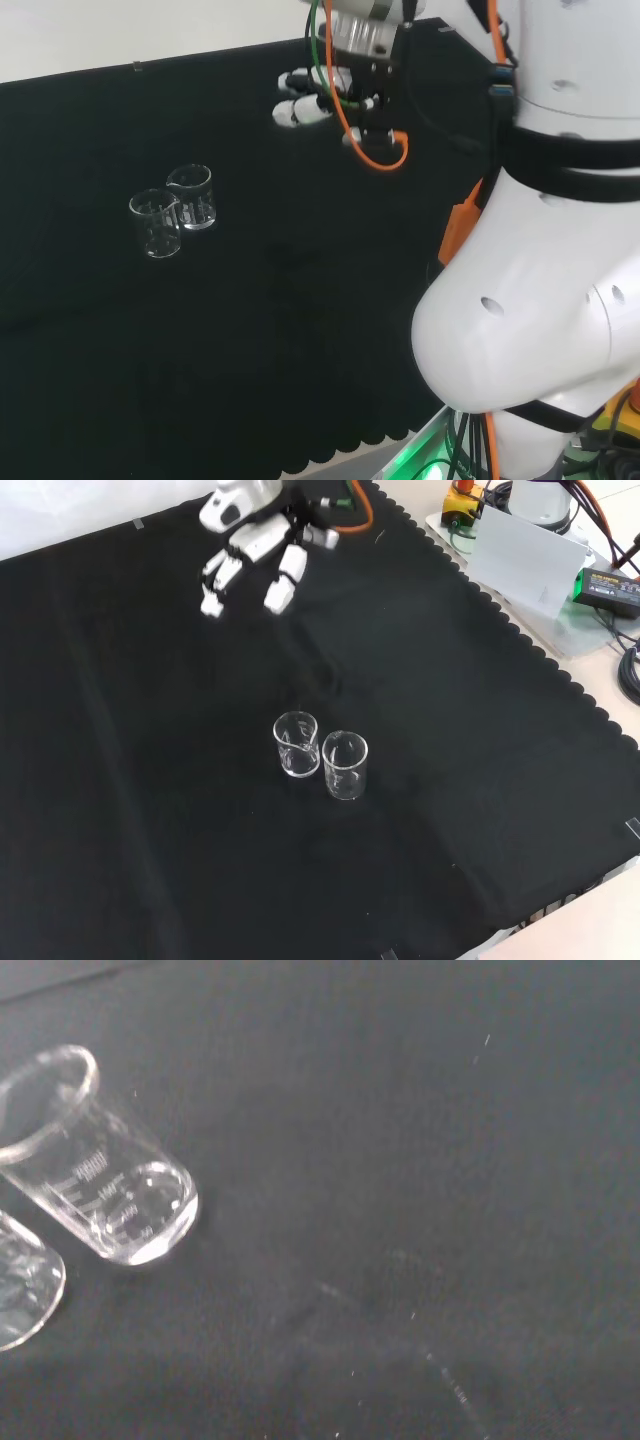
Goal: Pick up the beaker on the right.
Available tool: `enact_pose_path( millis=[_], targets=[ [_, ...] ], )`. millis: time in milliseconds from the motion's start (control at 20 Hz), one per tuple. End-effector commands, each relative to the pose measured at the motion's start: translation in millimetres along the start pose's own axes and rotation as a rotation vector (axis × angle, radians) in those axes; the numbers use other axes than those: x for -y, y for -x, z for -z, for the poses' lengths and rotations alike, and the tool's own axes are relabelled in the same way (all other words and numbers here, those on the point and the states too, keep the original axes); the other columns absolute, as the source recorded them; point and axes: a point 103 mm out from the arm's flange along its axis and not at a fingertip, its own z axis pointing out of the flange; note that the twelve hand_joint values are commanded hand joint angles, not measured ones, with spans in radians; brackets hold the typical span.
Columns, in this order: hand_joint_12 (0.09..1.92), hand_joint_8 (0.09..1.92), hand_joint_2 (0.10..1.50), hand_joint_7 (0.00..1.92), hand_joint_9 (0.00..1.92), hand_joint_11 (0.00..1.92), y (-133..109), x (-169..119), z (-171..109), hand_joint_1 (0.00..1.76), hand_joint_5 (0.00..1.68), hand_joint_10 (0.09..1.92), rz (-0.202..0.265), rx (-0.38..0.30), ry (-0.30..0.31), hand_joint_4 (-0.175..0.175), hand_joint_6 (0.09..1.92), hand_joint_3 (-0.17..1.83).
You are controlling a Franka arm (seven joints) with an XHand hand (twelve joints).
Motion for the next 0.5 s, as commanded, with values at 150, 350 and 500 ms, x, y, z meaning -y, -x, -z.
enact_pose_path(
  millis=[150,350,500],
  targets=[
    [1.05,0.09,1.14,0.27,0.41,0.00,7,-47,-47,0.38,0.15,0.09,0.087,-0.164,0.018,-0.016,0.09,0.15],
    [1.05,0.09,1.10,0.27,0.40,0.00,1,-55,-59,0.42,0.15,0.09,0.113,-0.172,-0.001,-0.017,0.09,0.14],
    [1.05,0.09,1.06,0.28,0.41,0.00,3,-59,-66,0.48,0.15,0.09,0.130,-0.186,-0.010,-0.018,0.09,0.13]
  ],
)
